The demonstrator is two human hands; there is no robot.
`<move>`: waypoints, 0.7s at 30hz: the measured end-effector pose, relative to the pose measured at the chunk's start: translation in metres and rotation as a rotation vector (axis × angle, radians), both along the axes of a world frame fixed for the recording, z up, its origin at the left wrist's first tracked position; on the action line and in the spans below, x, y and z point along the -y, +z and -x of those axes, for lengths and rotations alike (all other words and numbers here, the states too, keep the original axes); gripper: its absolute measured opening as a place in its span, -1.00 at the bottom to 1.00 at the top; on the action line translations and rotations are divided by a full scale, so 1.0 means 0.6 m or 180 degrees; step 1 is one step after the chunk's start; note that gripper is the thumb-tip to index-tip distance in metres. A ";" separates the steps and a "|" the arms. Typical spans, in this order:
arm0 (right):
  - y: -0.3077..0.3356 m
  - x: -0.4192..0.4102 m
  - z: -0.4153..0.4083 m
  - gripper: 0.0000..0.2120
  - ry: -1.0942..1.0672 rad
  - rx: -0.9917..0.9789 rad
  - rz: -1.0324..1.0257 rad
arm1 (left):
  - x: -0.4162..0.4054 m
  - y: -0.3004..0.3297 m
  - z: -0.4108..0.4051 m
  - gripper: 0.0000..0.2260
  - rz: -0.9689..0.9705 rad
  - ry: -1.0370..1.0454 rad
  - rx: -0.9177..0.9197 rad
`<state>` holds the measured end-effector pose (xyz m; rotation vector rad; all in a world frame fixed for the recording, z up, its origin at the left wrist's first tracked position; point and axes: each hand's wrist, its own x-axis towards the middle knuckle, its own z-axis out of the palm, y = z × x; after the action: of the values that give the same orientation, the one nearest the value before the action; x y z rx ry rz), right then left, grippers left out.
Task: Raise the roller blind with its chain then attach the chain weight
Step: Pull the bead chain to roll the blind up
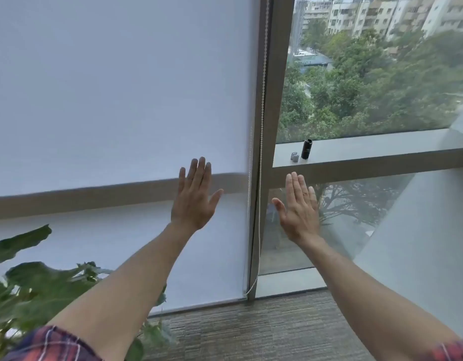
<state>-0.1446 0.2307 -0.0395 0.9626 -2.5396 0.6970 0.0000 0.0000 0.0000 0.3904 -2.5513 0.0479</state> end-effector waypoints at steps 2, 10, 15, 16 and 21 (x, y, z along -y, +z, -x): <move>-0.005 0.005 -0.006 -0.34 0.0108 0.0259 0.0014 | -0.009 -0.010 -0.003 -0.35 -0.0255 0.0032 0.0093; 0.047 0.074 -0.025 -0.47 0.0983 0.1880 0.0939 | -0.034 -0.045 0.011 -0.34 -0.1015 -0.0377 0.0350; 0.107 0.123 -0.015 -0.47 0.1114 0.2284 0.1387 | -0.056 -0.037 0.030 -0.34 -0.1724 -0.0534 0.0155; 0.118 0.129 -0.013 -0.50 0.1147 0.2280 0.1488 | -0.059 -0.034 0.034 -0.34 -0.1785 -0.0548 0.0166; 0.147 0.144 -0.012 -0.73 0.1424 0.2202 0.2138 | -0.065 -0.018 0.048 -0.40 -0.2070 -0.0666 0.0070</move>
<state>-0.1374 0.1440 0.0490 1.1619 -2.2551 2.1554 -0.0287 0.0390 -0.0108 0.3550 -2.5595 -0.8721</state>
